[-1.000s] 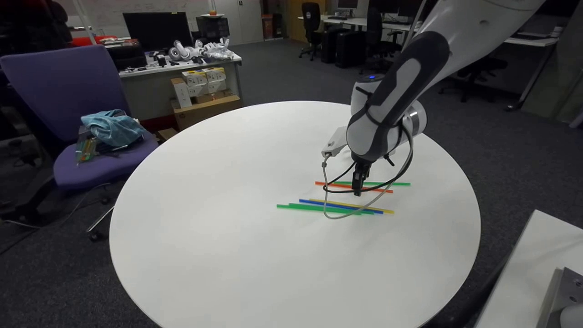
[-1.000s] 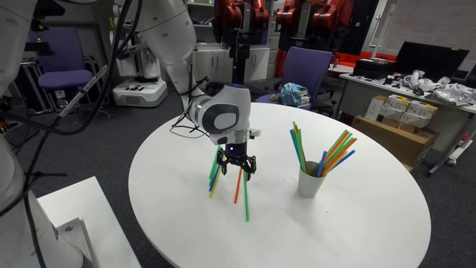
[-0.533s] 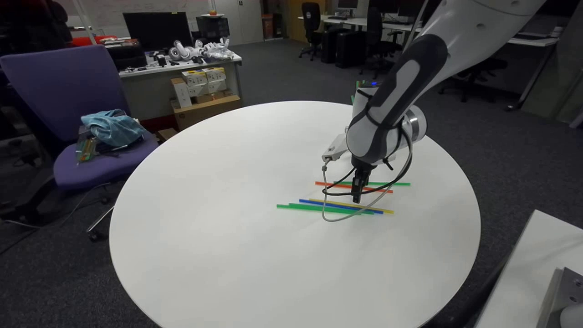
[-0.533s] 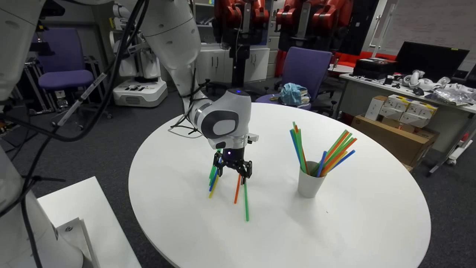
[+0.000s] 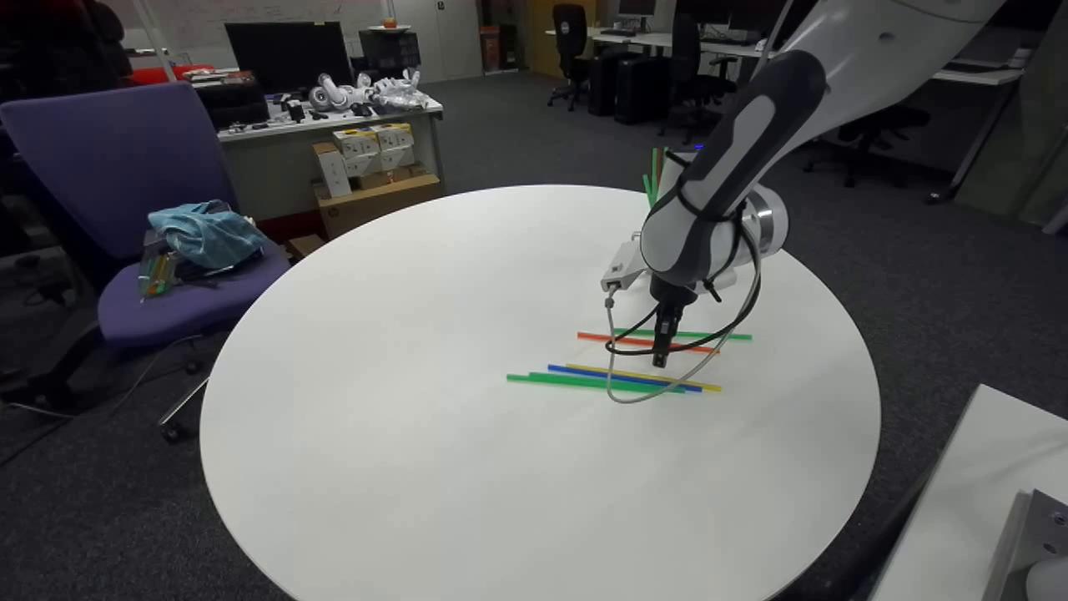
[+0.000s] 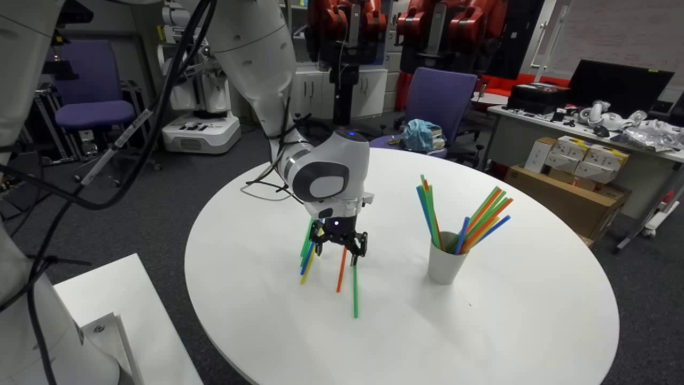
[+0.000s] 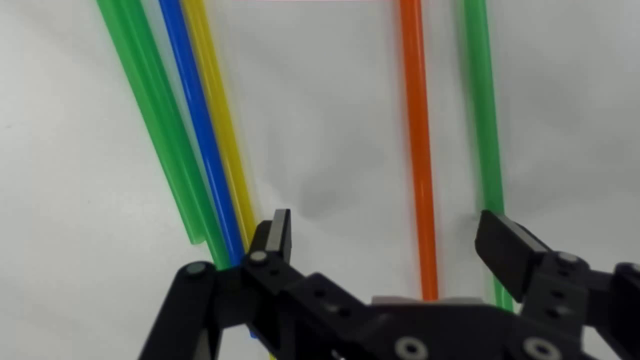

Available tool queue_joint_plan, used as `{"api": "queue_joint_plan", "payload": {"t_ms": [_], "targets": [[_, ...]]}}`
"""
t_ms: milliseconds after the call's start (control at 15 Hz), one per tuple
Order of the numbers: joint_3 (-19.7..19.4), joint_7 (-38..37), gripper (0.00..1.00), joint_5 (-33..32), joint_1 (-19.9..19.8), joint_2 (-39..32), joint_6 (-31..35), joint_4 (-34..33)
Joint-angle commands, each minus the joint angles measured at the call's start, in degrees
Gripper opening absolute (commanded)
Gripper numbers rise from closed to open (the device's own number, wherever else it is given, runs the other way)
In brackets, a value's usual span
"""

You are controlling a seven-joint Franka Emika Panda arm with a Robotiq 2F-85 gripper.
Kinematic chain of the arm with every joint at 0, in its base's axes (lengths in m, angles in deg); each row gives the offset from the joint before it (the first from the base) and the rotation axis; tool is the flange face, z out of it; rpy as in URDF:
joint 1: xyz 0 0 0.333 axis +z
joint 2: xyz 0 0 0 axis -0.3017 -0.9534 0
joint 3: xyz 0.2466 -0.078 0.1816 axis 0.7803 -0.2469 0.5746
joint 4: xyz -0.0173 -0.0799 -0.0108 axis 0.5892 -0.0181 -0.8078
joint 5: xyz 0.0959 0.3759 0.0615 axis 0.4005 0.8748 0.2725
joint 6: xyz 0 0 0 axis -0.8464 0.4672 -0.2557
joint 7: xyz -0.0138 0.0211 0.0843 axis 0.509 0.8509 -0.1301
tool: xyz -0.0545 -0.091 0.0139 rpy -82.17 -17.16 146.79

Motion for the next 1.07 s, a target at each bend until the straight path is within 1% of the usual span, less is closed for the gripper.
{"api": "queue_joint_plan", "payload": {"t_ms": [0, 200, 400, 1000], "targets": [[1.53, 5.25, 1.00, 2.20, -2.00, 3.42, 0.61, 1.40], [0.75, 6.30, 1.00, 1.90, -1.34, 4.21, 0.83, 0.99], [-0.08, 6.12, 1.00, 0.98, -0.69, 2.44, 0.45, -0.53], [-0.24, 7.43, 1.00, 1.24, -1.16, -0.87, 0.90, -0.67]]}}
